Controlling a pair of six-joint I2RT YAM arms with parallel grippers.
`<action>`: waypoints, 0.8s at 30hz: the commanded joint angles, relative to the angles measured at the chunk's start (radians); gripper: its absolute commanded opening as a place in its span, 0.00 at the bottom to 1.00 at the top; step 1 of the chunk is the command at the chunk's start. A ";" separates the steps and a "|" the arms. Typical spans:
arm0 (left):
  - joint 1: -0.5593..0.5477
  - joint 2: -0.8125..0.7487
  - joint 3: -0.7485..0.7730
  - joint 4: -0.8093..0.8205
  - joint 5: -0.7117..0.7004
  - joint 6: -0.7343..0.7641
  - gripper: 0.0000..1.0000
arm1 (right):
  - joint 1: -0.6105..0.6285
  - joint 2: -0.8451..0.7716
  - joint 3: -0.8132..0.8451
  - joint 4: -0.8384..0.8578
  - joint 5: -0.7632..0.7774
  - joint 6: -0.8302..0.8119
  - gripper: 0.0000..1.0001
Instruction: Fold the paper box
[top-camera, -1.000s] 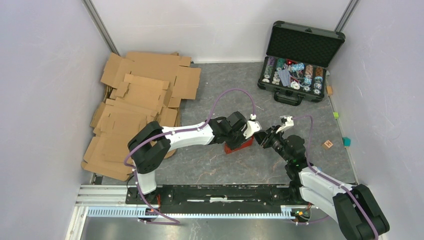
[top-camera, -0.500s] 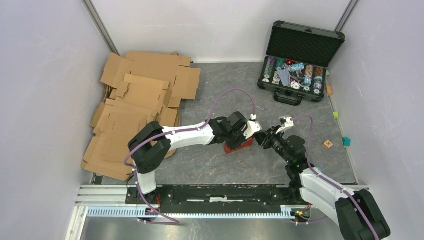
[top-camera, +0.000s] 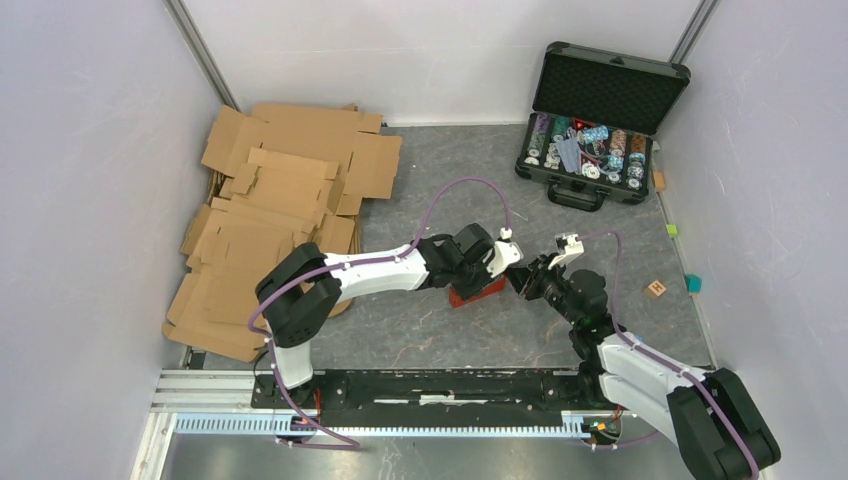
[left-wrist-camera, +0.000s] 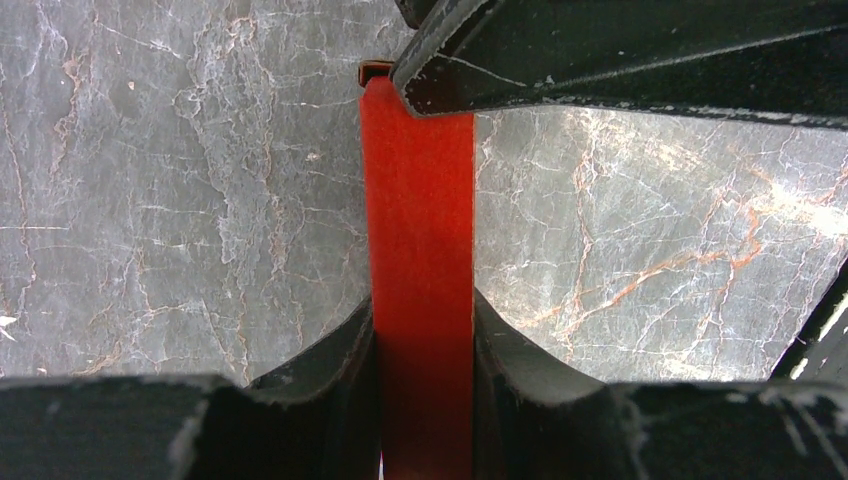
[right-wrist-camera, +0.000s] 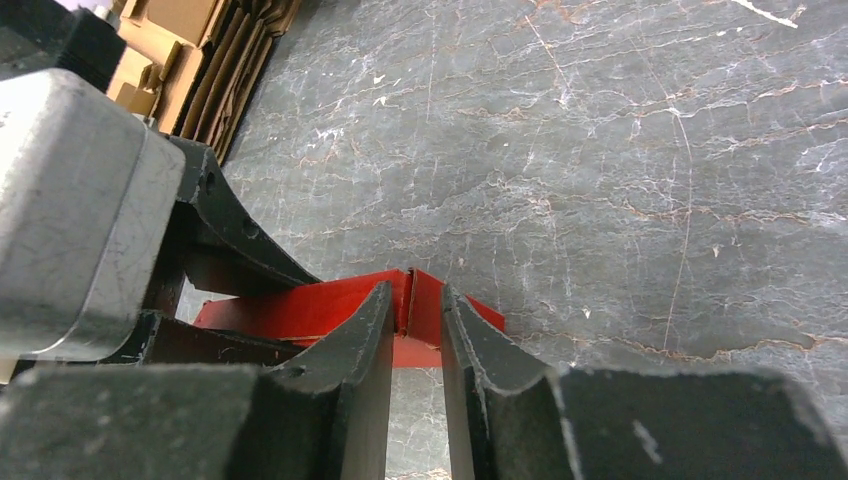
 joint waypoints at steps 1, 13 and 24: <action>-0.014 0.020 -0.061 -0.073 0.001 -0.017 0.36 | 0.013 0.042 -0.147 -0.182 0.062 -0.050 0.27; -0.014 0.012 -0.067 -0.065 0.006 -0.012 0.36 | 0.012 -0.137 0.012 -0.261 0.078 -0.121 0.35; -0.013 0.005 -0.068 -0.065 0.015 -0.014 0.36 | 0.012 -0.146 -0.010 -0.046 -0.134 -0.027 0.00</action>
